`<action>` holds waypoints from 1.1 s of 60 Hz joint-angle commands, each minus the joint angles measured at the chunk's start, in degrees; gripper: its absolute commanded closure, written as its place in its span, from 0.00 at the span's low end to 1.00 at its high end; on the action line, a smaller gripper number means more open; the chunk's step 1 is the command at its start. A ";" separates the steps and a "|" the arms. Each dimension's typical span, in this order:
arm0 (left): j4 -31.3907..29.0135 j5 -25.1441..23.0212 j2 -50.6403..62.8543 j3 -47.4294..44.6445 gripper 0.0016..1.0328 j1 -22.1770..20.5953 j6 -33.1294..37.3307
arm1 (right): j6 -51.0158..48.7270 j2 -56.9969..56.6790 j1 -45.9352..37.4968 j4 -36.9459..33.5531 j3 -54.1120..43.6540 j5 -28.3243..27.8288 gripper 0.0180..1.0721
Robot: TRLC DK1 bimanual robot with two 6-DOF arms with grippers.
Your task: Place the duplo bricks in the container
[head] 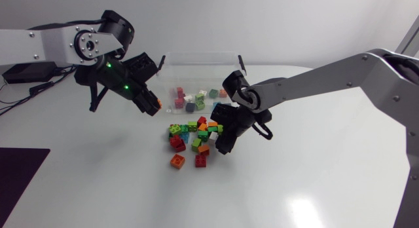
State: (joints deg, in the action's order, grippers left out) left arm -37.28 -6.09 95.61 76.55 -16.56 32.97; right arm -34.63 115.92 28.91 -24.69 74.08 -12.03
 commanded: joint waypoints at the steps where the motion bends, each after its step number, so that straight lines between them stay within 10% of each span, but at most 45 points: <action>1: -1.22 -0.07 -0.87 2.20 0.76 -0.23 -1.42 | -1.23 2.21 0.63 -0.89 2.47 -0.27 0.32; 32: -1.22 -2.17 -0.16 8.79 0.76 -1.02 -2.74 | -1.75 6.43 1.59 -2.56 7.21 -0.18 0.25; 46: 1.15 -2.53 0.63 10.37 0.76 -1.55 -4.06 | -1.31 7.30 2.30 -2.38 7.39 -0.10 0.63; 66: 10.12 -3.84 2.21 11.69 0.76 -2.87 -8.10 | -1.58 -1.57 0.98 -2.91 2.29 1.31 0.64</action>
State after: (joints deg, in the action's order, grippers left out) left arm -28.82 -9.15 95.90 85.67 -18.83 27.03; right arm -34.81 118.26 30.46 -27.03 78.22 -11.09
